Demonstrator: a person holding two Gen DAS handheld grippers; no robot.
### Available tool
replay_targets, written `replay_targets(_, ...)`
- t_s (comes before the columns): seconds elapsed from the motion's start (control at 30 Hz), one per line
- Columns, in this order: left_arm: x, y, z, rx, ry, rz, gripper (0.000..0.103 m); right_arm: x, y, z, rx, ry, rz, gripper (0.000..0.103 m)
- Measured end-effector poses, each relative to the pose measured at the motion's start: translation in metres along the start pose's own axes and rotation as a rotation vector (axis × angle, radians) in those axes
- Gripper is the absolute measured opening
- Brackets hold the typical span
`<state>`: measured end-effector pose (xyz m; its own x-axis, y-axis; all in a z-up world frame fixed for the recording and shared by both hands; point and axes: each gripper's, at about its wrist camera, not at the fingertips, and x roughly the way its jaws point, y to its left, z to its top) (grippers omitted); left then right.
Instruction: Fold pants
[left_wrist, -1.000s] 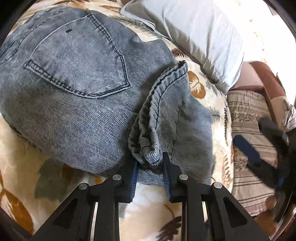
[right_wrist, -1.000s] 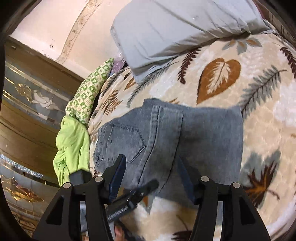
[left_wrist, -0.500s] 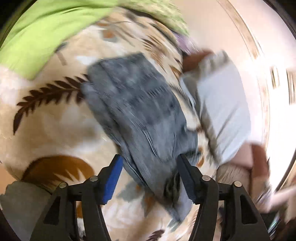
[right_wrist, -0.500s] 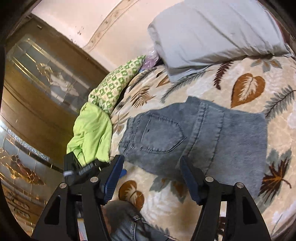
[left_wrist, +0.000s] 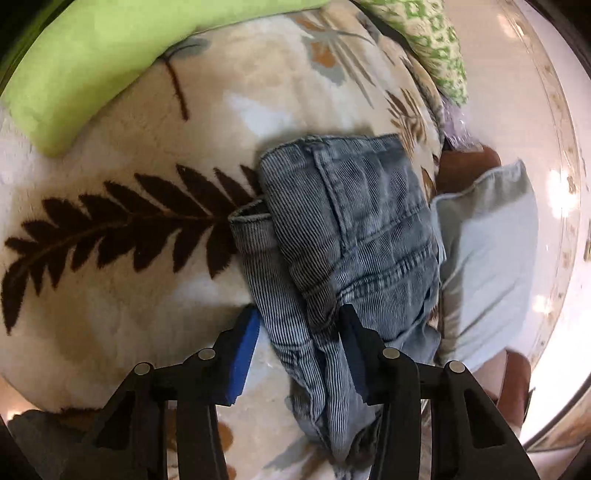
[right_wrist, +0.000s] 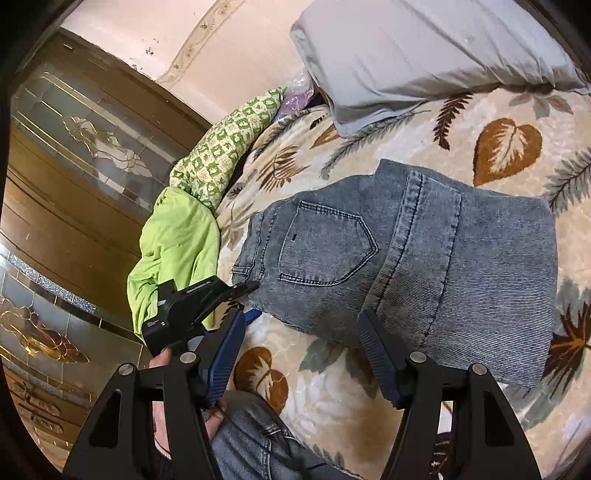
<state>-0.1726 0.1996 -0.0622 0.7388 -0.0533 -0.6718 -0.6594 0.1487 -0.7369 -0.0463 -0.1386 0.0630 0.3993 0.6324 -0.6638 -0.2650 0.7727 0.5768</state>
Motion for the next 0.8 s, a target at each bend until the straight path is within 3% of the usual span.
replay_targets(0.17,0.012,-0.007,0.014,-0.022,-0.036,0.012,0.043,0.017,-0.003,0.003,0.006,0.027,-0.002,0.066)
replay_targets(0.23,0.019,-0.016,0.018,0.032,-0.043,0.046,0.032,0.023,-0.002,0.005,0.005,0.035,0.000,0.066)
replay_targets(0.27,0.020,-0.020,0.018,0.063,-0.049,0.064,0.022,0.024,-0.002,0.005,0.003,0.038,0.003,0.066)
replay_targets(0.37,0.015,-0.034,0.011,0.143,-0.082,0.091,0.015,0.030,0.002,0.009,-0.008,0.048,0.009,0.066)
replay_targets(0.47,0.000,-0.075,-0.012,0.356,-0.190,0.167,0.013,0.031,0.006,0.016,-0.021,0.051,0.014,0.066)
replay_targets(0.6,-0.018,-0.129,-0.069,0.676,-0.362,0.244,0.013,0.019,0.009,0.035,-0.023,0.031,0.049,0.066)
replay_targets(0.8,-0.027,-0.173,-0.169,1.082,-0.505,0.273,0.012,-0.012,0.017,0.070,-0.064,0.004,0.098,0.066)
